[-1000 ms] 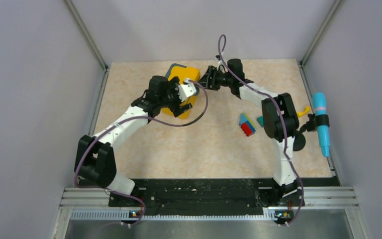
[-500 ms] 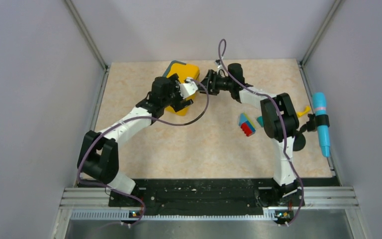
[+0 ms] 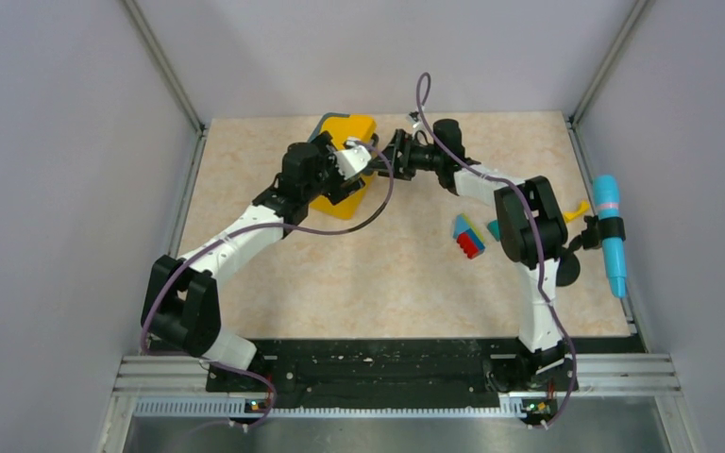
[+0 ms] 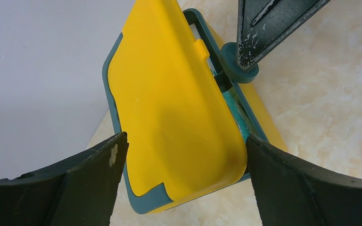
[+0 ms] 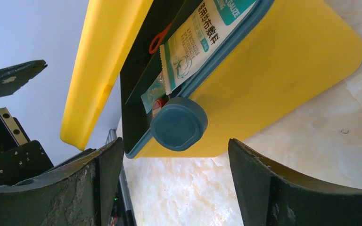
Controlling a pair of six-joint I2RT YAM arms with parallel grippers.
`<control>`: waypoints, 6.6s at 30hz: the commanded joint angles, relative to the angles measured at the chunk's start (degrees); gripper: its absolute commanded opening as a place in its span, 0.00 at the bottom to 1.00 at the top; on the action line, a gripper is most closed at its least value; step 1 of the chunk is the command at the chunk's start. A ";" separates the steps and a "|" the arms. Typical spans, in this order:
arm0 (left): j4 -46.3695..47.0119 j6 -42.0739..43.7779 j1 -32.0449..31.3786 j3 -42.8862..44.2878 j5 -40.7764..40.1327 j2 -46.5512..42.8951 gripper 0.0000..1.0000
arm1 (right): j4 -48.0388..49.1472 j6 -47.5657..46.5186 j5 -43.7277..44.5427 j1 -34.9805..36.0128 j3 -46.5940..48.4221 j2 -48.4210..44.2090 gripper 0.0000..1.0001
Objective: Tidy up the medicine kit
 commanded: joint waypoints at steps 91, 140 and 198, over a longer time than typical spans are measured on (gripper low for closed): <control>-11.51 -37.75 14.82 25.55 16.17 26.38 0.91 | 8.32 4.82 -10.40 -0.26 4.60 0.55 0.50; -11.73 -39.01 14.79 24.63 18.64 27.47 0.90 | 3.03 2.72 -11.08 -1.12 6.68 0.76 0.62; -20.31 -32.58 14.27 25.96 26.11 28.17 0.90 | 6.47 3.17 -9.57 -0.43 11.06 8.35 0.73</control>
